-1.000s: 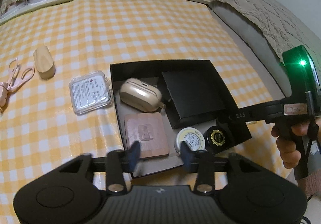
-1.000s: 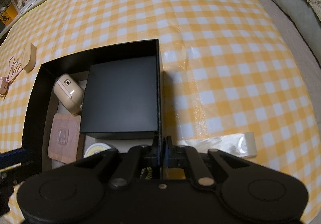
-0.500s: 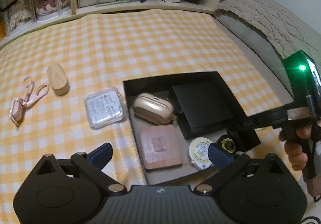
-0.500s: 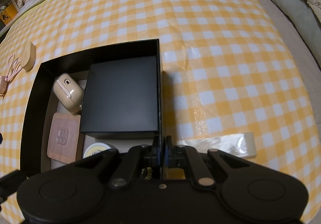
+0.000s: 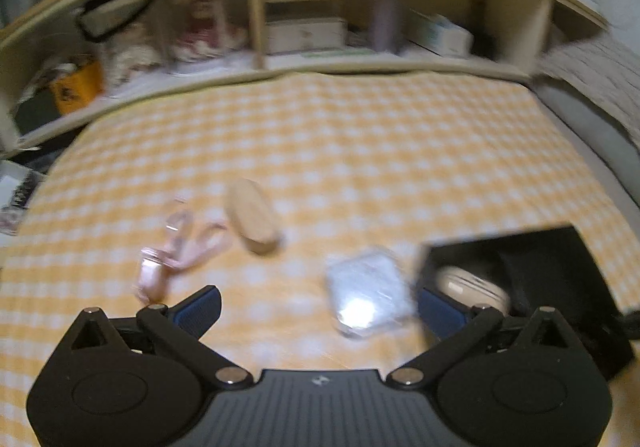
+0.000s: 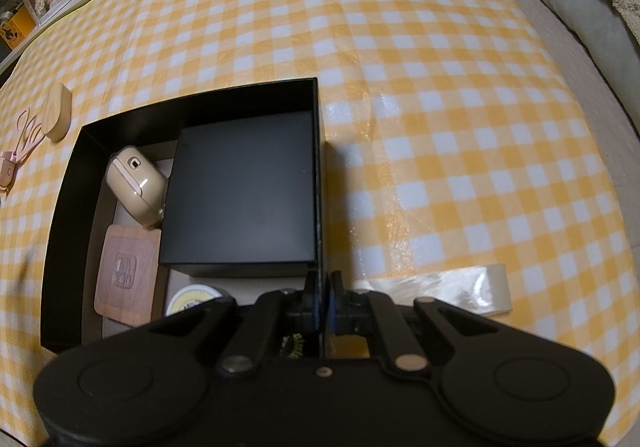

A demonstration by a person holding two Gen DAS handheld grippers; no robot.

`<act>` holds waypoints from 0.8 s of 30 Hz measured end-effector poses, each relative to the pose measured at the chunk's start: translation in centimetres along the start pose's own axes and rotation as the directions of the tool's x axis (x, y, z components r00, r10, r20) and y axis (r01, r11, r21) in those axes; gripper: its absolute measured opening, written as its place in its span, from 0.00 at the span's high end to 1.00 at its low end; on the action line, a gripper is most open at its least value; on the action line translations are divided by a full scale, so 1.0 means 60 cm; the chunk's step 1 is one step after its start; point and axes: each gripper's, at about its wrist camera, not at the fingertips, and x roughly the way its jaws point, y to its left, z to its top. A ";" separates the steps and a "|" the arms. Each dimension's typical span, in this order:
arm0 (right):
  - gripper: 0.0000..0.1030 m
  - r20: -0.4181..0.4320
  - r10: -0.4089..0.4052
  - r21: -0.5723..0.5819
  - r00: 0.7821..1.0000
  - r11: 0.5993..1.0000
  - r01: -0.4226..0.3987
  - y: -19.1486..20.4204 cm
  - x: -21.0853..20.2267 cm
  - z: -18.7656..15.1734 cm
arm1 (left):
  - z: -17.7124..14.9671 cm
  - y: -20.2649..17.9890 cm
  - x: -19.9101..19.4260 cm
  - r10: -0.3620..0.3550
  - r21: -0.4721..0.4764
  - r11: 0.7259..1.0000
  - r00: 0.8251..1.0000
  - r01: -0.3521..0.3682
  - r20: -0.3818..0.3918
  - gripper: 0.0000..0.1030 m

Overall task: Organize rigid objects
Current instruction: 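Move the left gripper to the pink eyelash curler and grasp it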

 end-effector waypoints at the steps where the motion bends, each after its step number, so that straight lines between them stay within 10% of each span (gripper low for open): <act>1: 0.95 0.000 0.000 0.001 1.000 1.000 0.000 0.000 0.000 0.000 | 0.004 0.014 0.005 0.014 -0.005 1.000 1.000 -0.014 0.006 0.00; 12: 0.95 -0.001 0.003 0.003 1.000 1.000 -0.003 -0.001 -0.002 0.000 | 0.006 0.129 0.085 0.212 -0.013 0.977 0.976 -0.212 0.050 0.02; 24: 0.94 -0.002 0.006 0.006 1.000 1.000 -0.006 -0.001 -0.002 -0.001 | -0.026 0.201 0.159 0.266 -0.124 0.956 0.964 -0.266 -0.016 0.50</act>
